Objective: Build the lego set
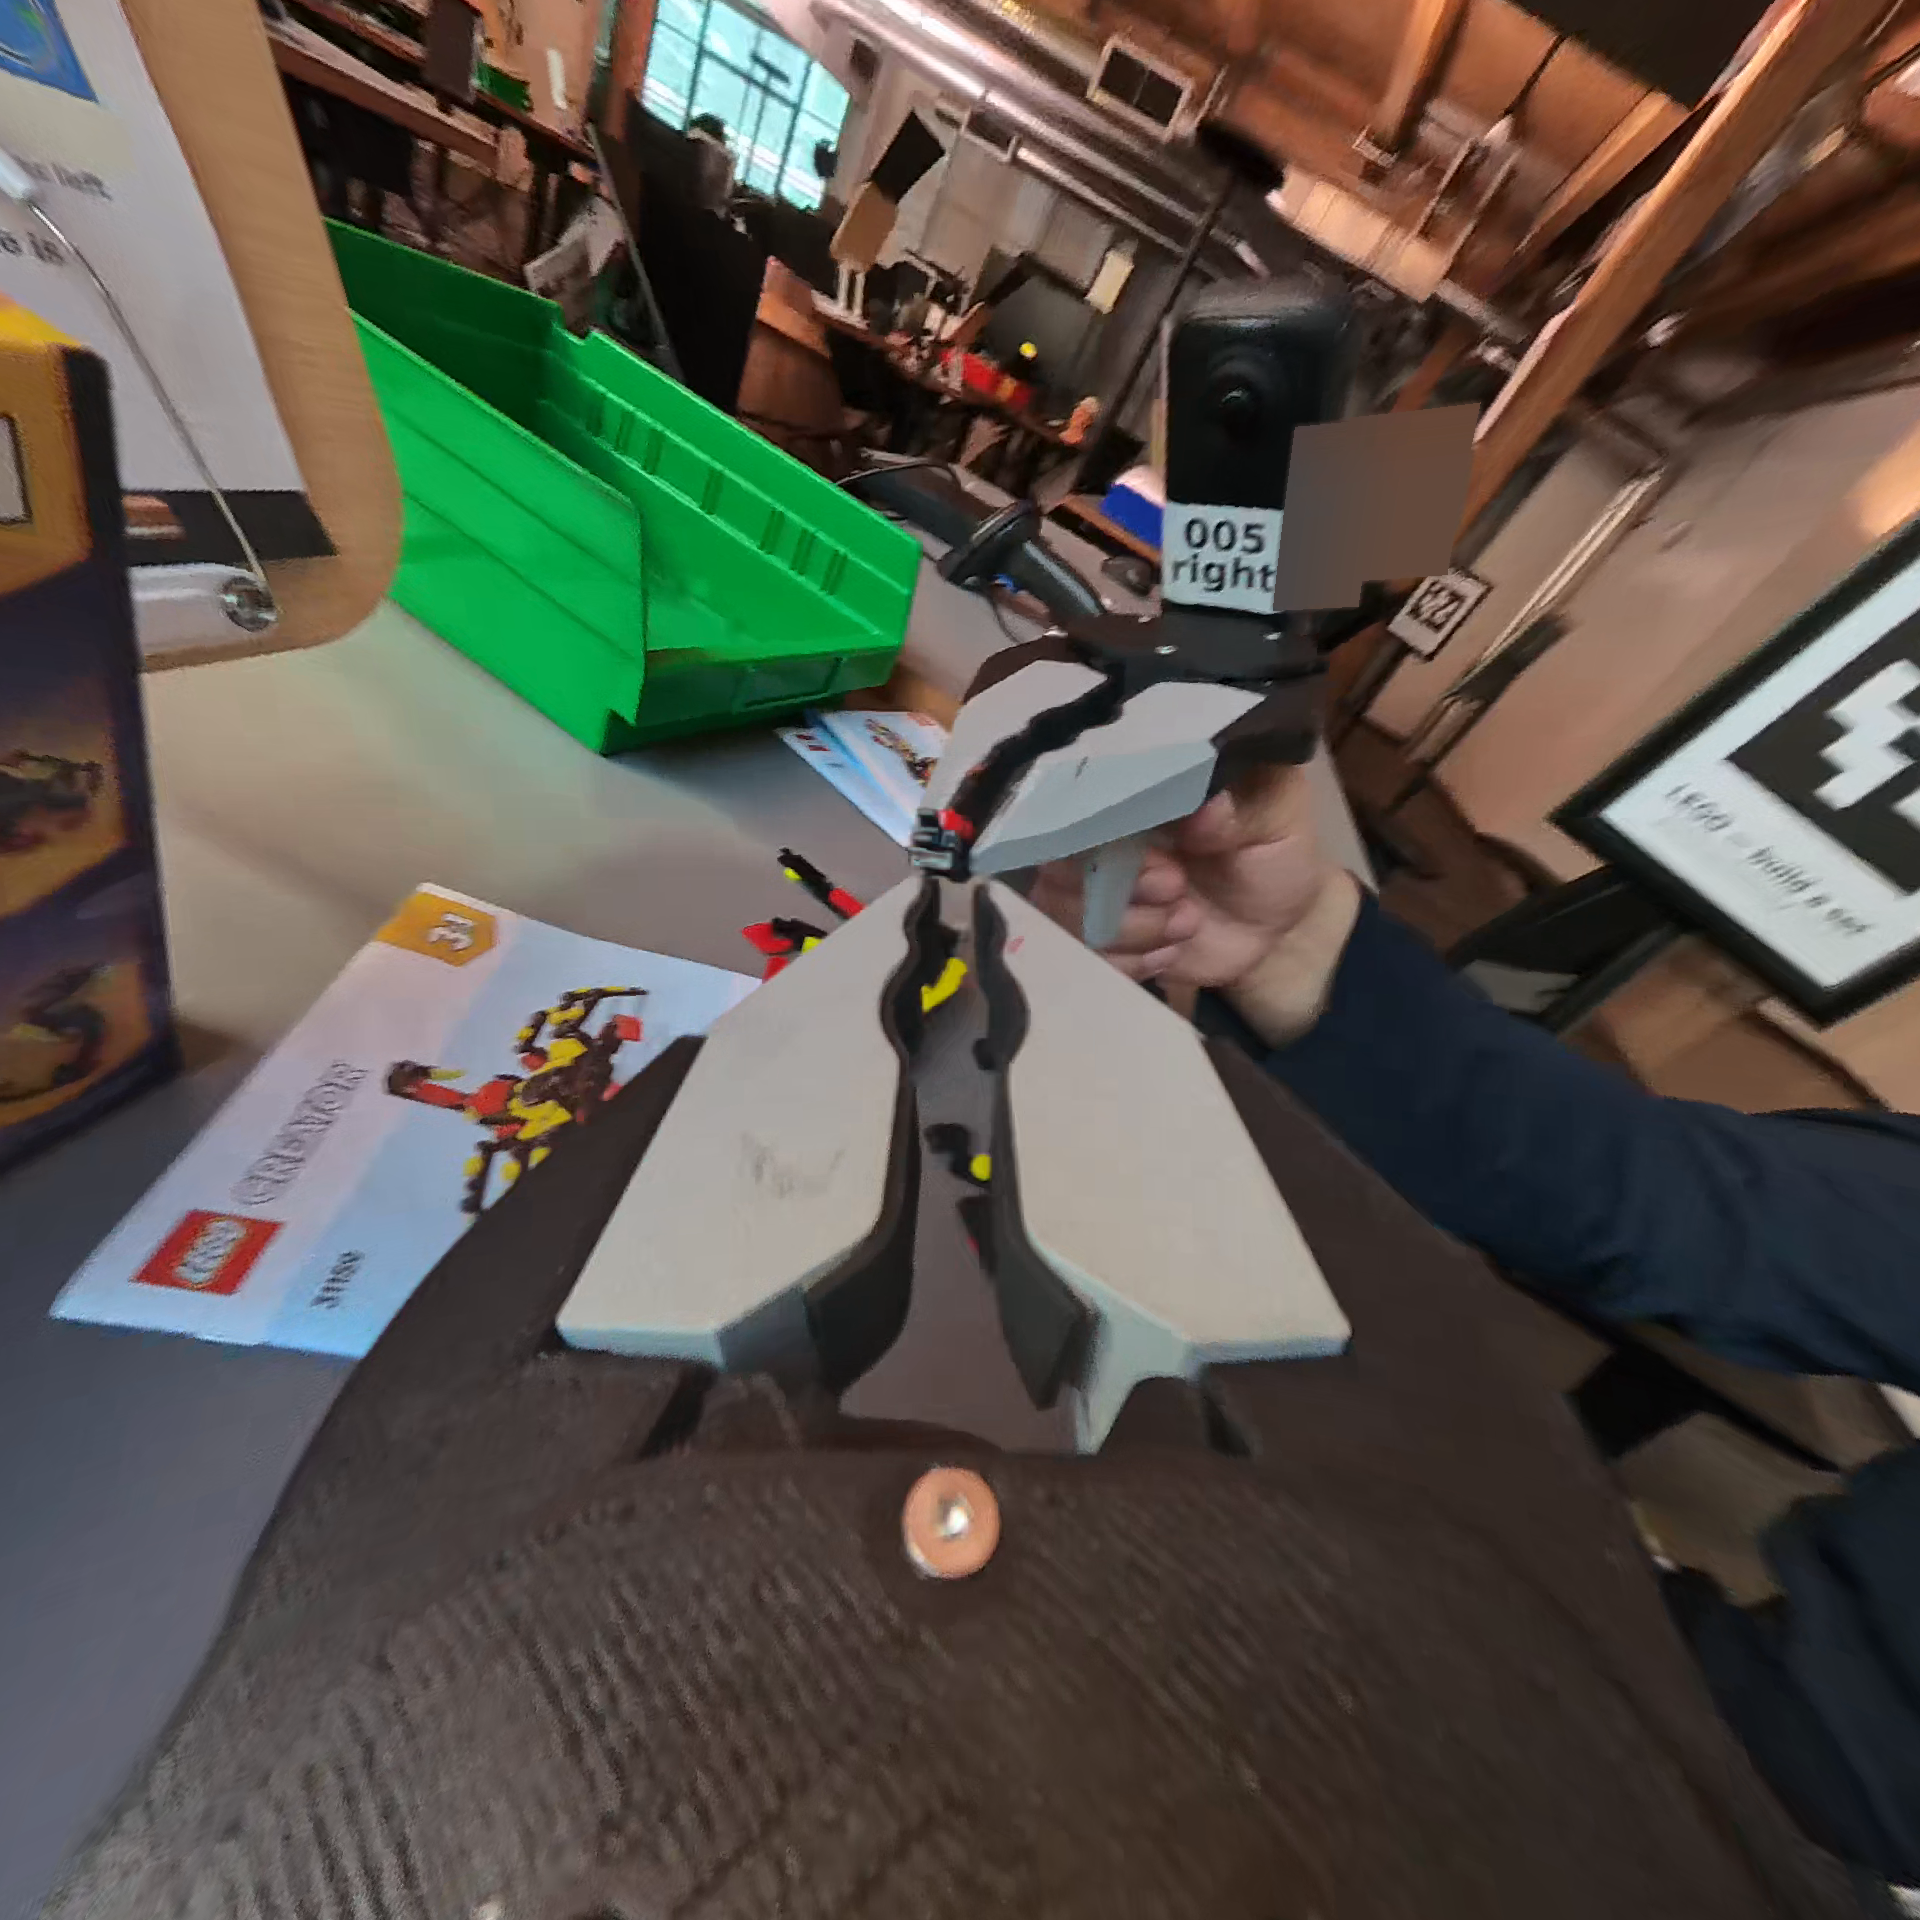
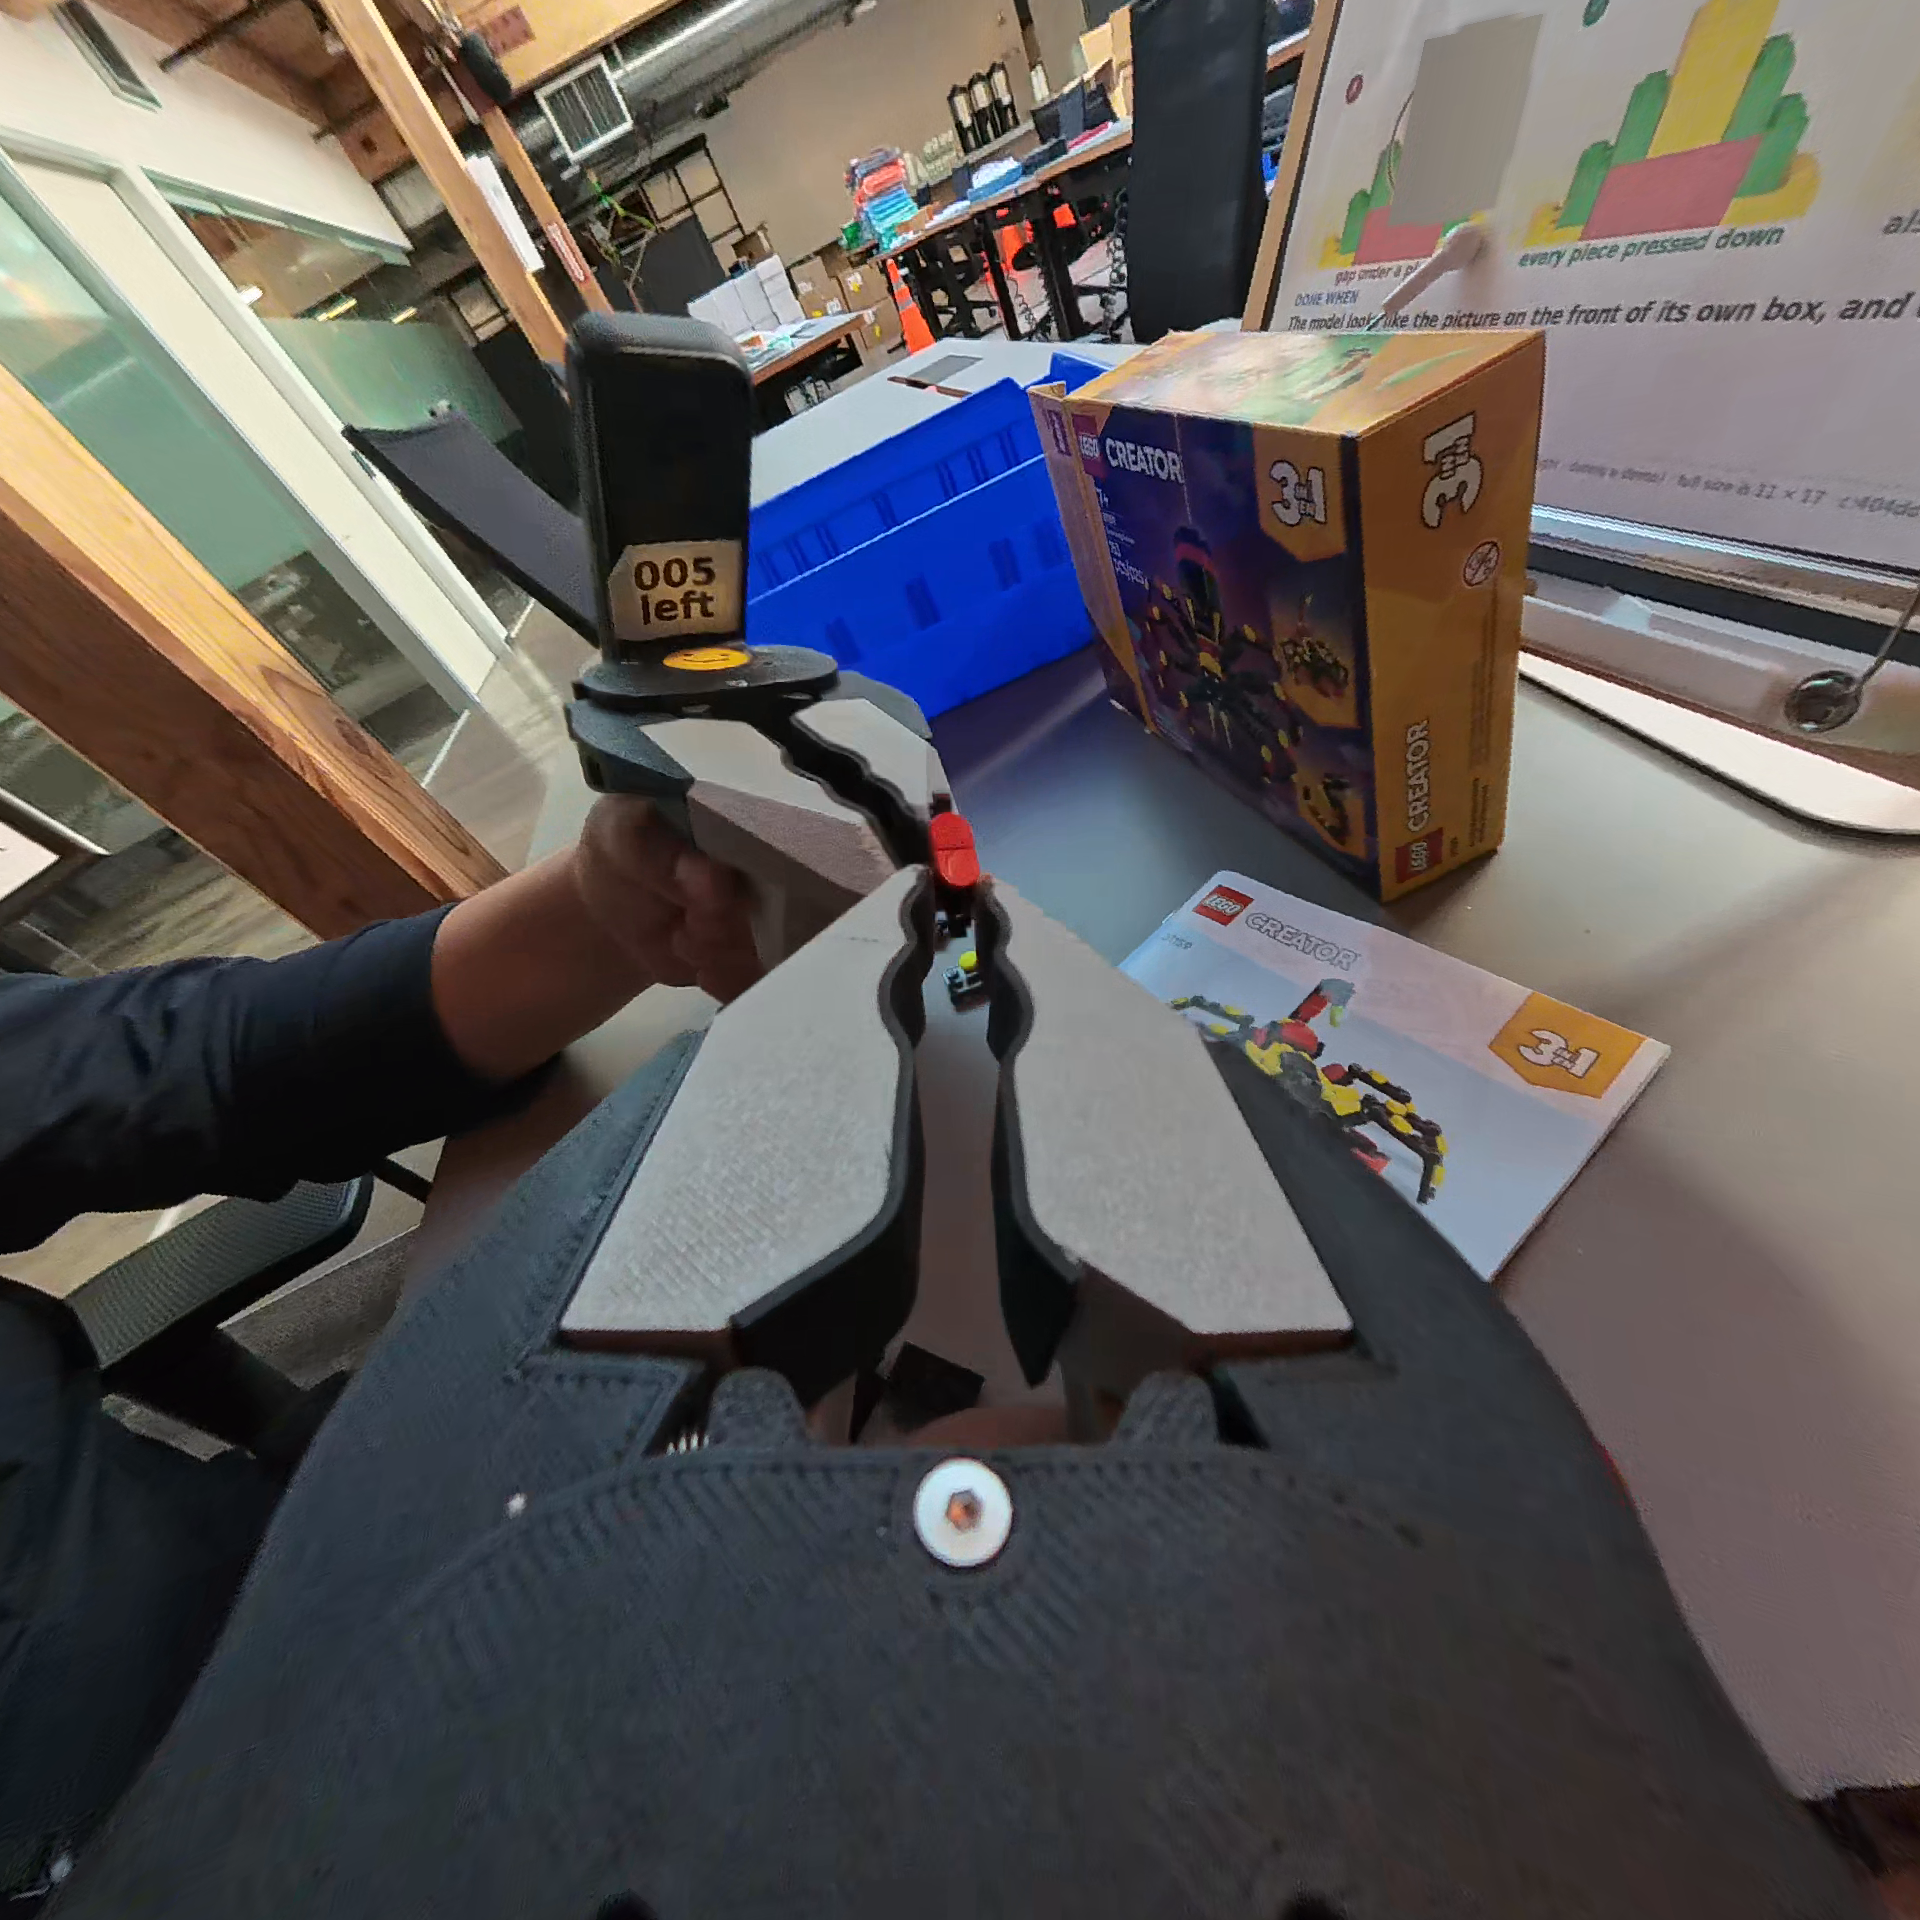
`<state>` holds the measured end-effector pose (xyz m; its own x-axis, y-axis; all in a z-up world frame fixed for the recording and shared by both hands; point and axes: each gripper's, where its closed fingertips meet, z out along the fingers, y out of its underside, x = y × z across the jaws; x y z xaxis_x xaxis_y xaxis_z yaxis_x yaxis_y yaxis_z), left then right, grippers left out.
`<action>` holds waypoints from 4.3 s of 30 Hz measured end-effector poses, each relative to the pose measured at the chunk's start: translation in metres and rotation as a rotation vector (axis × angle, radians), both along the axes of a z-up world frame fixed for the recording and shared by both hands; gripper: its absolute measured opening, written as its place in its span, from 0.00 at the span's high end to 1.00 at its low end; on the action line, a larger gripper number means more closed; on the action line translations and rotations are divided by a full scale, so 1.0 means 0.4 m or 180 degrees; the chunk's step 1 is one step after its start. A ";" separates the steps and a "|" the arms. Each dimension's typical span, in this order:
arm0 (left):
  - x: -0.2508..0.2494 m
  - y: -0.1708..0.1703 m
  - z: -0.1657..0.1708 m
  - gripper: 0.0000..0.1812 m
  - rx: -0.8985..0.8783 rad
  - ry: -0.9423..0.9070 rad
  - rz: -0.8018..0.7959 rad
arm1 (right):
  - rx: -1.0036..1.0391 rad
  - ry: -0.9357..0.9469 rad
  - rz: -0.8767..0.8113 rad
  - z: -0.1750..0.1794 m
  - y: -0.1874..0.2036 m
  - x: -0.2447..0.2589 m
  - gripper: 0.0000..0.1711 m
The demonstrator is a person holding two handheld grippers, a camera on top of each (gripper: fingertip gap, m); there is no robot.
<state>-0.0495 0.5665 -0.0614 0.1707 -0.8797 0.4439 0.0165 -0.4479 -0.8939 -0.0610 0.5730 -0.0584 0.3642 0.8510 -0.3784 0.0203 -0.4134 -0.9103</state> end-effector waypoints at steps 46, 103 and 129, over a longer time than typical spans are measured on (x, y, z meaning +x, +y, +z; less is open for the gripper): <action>-0.007 -0.009 0.015 1.00 0.0180 0.0080 0.0092 | -0.0031 0.0267 0.0005 0.027 -0.013 -0.024 0.98; 0.019 -0.061 -0.036 1.00 -0.0073 0.0188 -0.0230 | -0.0299 0.0652 0.0279 0.009 -0.037 0.009 0.96; -0.002 -0.051 0.004 0.87 -0.0171 -0.0051 -0.0255 | -0.0245 0.0554 0.0458 0.003 -0.059 0.007 0.98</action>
<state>-0.0501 0.5461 -0.0598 0.0932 -0.8651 0.4928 -0.0073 -0.4955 -0.8686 -0.0583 0.5493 -0.0573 0.1649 0.8556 -0.4906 -0.0704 -0.4859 -0.8711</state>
